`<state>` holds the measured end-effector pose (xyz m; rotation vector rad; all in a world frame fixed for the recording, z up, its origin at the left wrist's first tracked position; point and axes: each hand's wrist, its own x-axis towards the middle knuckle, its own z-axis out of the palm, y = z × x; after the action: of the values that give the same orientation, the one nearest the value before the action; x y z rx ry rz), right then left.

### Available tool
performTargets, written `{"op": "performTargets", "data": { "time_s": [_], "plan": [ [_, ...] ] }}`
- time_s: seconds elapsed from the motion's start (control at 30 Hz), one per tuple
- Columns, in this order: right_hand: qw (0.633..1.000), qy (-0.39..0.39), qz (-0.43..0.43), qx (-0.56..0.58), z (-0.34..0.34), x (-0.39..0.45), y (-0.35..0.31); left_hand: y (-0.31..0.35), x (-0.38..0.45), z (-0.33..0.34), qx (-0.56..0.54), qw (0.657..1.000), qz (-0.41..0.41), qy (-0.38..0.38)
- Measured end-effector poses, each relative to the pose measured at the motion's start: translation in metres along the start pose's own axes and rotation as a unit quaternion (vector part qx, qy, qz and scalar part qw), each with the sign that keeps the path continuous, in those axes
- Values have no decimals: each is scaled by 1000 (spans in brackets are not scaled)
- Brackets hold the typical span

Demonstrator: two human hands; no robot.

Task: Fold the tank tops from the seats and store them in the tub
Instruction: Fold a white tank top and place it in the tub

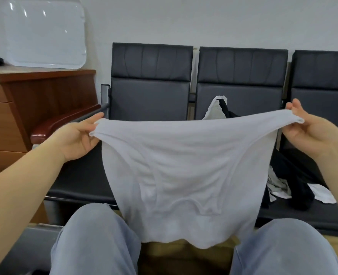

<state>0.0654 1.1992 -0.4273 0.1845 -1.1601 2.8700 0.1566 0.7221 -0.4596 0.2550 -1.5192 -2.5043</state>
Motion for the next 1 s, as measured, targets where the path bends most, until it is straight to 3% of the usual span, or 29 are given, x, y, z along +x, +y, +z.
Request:
{"op": "performTargets", "data": {
  "time_s": [0.2,0.43,0.73,1.0],
  "plan": [
    [997,24,-23,-66,6,26,22,-26,46,20,53,996,17,71],
    [990,72,8,-120,-14,86,51,-60,111,29,50,986,21,159],
    [975,123,42,-178,-30,166,83,-87,190,48,45,981,-4,190],
    [930,118,35,-347,-47,233,110,-105,243,54,51,974,-23,219]
  ]
}}
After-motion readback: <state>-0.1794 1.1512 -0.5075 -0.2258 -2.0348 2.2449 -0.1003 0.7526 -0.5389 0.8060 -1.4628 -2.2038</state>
